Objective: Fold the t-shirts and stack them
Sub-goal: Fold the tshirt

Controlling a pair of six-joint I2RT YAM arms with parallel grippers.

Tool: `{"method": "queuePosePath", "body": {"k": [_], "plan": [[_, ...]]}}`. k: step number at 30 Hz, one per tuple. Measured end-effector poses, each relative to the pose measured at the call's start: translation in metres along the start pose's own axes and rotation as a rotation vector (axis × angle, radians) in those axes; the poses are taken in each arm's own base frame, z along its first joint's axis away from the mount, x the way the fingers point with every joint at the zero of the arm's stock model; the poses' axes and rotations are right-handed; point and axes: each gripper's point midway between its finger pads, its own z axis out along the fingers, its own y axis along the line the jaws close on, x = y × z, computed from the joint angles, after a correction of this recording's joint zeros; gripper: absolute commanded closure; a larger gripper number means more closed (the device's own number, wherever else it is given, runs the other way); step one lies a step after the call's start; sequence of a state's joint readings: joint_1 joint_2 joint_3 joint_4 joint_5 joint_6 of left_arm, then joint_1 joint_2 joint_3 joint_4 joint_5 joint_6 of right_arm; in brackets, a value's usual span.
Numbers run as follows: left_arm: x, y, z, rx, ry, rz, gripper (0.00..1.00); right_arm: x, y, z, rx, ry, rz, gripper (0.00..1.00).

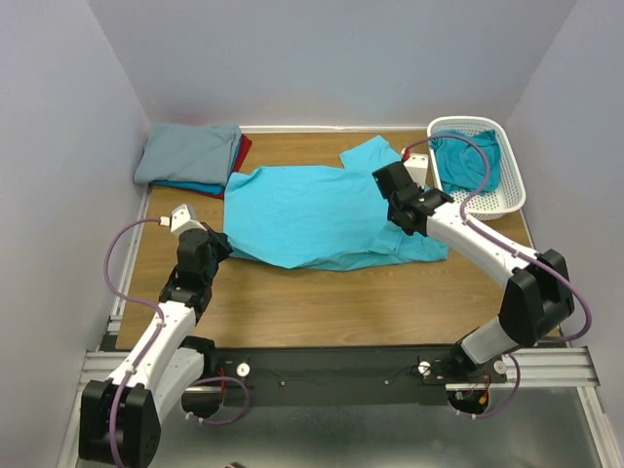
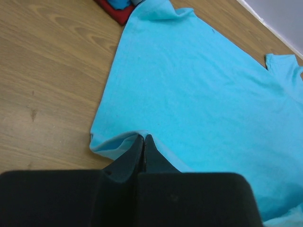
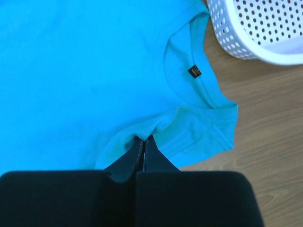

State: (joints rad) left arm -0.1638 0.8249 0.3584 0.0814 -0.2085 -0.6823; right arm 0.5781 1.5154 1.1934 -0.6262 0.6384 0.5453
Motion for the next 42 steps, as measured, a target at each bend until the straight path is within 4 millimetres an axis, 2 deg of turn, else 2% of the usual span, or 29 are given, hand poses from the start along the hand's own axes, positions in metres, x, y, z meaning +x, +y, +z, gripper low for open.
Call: {"method": "queuePosePath", "body": {"k": [7, 11, 21, 31, 38, 42], "plan": [[0.004, 0.006, 0.011, -0.009, 0.020, 0.017, 1.00, -0.016, 0.003, 0.029, 0.029, 0.000, -0.024, 1.00], [0.005, 0.012, 0.014, -0.027, 0.025, 0.013, 1.00, -0.021, 0.004, 0.037, 0.037, 0.001, -0.033, 1.00], [-0.001, 0.021, 0.020, -0.055, 0.008, 0.001, 1.00, -0.035, 0.010, 0.050, 0.039, -0.012, -0.043, 1.00], [0.011, 0.034, 0.029, -0.095, 0.043, 0.009, 1.00, -0.037, 0.004, 0.056, 0.055, -0.007, -0.037, 1.00], [0.029, 0.046, 0.040, -0.125, 0.117, 0.029, 1.00, -0.037, 0.000, 0.063, 0.070, 0.000, -0.030, 1.00], [0.030, 0.043, 0.050, -0.119, 0.138, 0.039, 1.00, -0.038, -0.004, 0.065, 0.077, 0.001, -0.024, 1.00]]}}
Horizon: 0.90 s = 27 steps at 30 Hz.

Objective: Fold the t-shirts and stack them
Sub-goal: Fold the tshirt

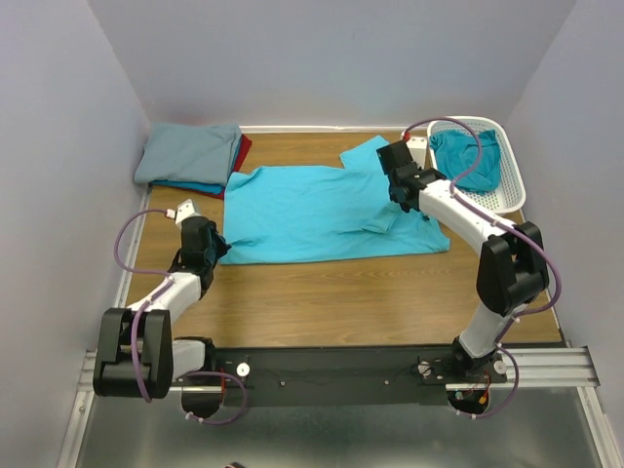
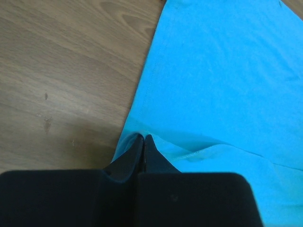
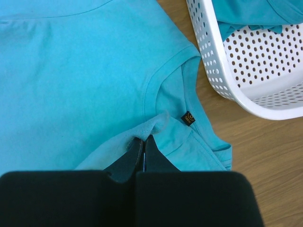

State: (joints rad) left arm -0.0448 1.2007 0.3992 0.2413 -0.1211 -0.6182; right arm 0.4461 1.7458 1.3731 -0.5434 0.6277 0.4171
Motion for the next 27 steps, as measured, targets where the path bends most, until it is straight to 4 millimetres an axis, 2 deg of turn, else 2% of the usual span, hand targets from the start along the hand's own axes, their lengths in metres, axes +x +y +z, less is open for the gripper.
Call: {"method": "queuePosePath", "body": {"k": [15, 27], "plan": [[-0.004, -0.004, 0.011, 0.009, 0.010, 0.022, 1.00, -0.008, -0.016, 0.001, 0.031, -0.013, 0.030, 1.00], [-0.005, -0.001, 0.014, -0.001, 0.013, 0.022, 1.00, 0.003, -0.028, 0.009, 0.059, 0.015, 0.027, 1.00]]}}
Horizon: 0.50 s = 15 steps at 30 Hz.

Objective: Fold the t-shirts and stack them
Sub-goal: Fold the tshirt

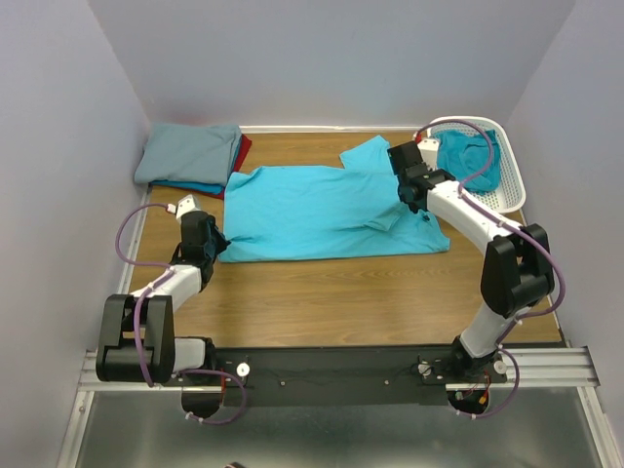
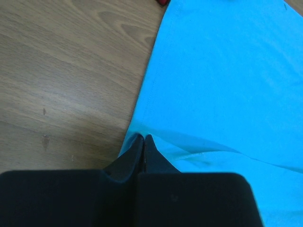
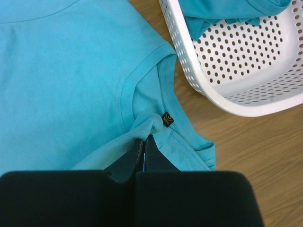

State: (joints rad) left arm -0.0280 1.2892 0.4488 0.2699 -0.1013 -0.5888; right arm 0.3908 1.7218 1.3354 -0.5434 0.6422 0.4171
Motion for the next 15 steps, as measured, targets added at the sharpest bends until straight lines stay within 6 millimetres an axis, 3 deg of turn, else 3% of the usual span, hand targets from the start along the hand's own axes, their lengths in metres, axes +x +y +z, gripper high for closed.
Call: {"method": "queuePosePath", "body": {"k": [15], "plan": [[0.0005, 0.0013, 0.0020, -0.004, 0.002, 0.001, 1.00, 0.0001, -0.0082, 0.0008, 0.011, 0.002, 0.011, 1.00]]}}
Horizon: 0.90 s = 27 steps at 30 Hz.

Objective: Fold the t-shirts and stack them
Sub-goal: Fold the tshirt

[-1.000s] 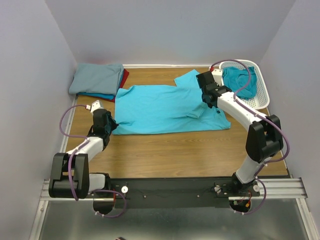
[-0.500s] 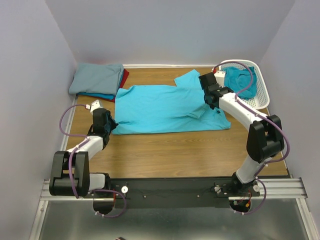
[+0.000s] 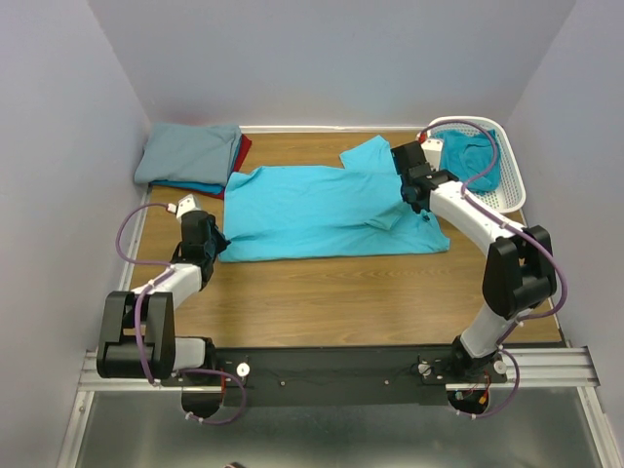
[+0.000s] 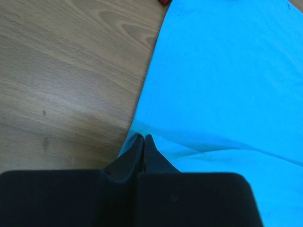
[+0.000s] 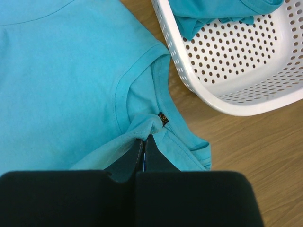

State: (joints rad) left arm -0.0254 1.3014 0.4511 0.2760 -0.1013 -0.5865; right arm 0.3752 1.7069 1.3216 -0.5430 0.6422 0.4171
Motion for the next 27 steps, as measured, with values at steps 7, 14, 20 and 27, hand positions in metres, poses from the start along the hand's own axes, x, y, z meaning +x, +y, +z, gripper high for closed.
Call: {"method": "queuePosePath", "body": {"k": [7, 14, 20, 27], "plan": [[-0.002, -0.002, 0.008, -0.005, 0.012, 0.014, 0.88, 0.000, -0.001, 0.001, 0.003, 0.002, 0.001, 0.98], [-0.030, -0.017, 0.010, 0.024, -0.034, 0.028, 0.35, -0.011, 0.009, 0.013, -0.001, 0.001, -0.036, 0.05], [-0.054, -0.029, -0.005, 0.061, -0.100, 0.028, 0.16, -0.021, 0.016, 0.014, -0.033, -0.007, -0.041, 0.02], [-0.059, -0.037, -0.020, 0.118, -0.142, 0.031, 0.16, 0.014, 0.033, 0.001, -0.212, 0.068, -0.041, 0.20]]}}
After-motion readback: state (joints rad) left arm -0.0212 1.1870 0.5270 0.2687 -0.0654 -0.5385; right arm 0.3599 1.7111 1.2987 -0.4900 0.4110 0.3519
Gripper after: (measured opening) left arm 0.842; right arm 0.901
